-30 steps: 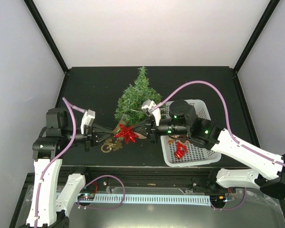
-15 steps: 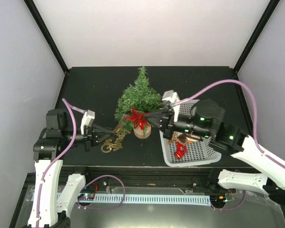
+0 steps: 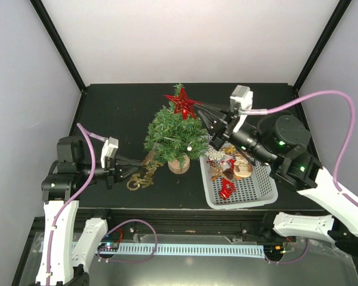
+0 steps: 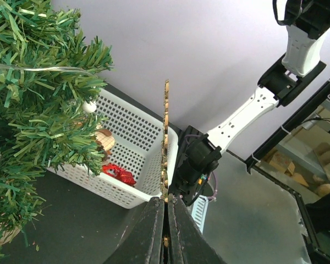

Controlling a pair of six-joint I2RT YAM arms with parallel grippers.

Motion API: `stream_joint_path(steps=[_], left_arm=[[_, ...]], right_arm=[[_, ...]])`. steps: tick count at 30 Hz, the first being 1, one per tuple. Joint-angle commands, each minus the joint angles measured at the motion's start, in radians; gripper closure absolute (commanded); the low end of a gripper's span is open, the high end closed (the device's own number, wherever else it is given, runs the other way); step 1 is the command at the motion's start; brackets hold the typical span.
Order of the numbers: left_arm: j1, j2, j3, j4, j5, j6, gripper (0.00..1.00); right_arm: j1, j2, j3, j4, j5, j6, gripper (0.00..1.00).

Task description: Decorate the small christmas tree

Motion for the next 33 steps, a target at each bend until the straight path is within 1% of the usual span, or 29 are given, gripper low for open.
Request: stream_joint_path(steps=[1,4,6,10,15,19,28,33], left_arm=[[0.009,-0.015,0.002,0.025,0.025,-0.009,0.98],[0.010,-0.019,0.002,0.024,0.025,-0.008,0.98],[0.010,-0.021,0.002,0.025,0.025,-0.006,0.99],[0.011,-0.020,0.001,0.028,0.028,-0.006,0.98],[0.012,-0.018,0.002,0.033,0.031,-0.004,0.99],[0.011,-0.019,0.001,0.035,0.031,-0.002,0.98],[0.011,-0.015,0.002,0.038,0.035,-0.001,0.98],[0.012,-0.018,0.002,0.037,0.037,-0.001,0.98]], right_arm=[[-0.009,0.057,0.024,0.137,0.106,-0.096,0.99],[-0.012,0.058,-0.032,0.271,0.161,-0.134,0.99],[-0.021,0.073,-0.033,0.301,0.190,-0.146,0.99],[-0.056,0.107,-0.001,0.312,0.203,-0.146,0.99],[-0.133,0.142,0.026,0.311,0.137,-0.090,0.99],[-0.165,0.165,0.046,0.307,0.098,-0.065,0.99],[-0.177,0.229,0.110,0.278,0.041,-0.027,0.99],[-0.176,0.239,0.105,0.277,0.038,-0.016,0.99]])
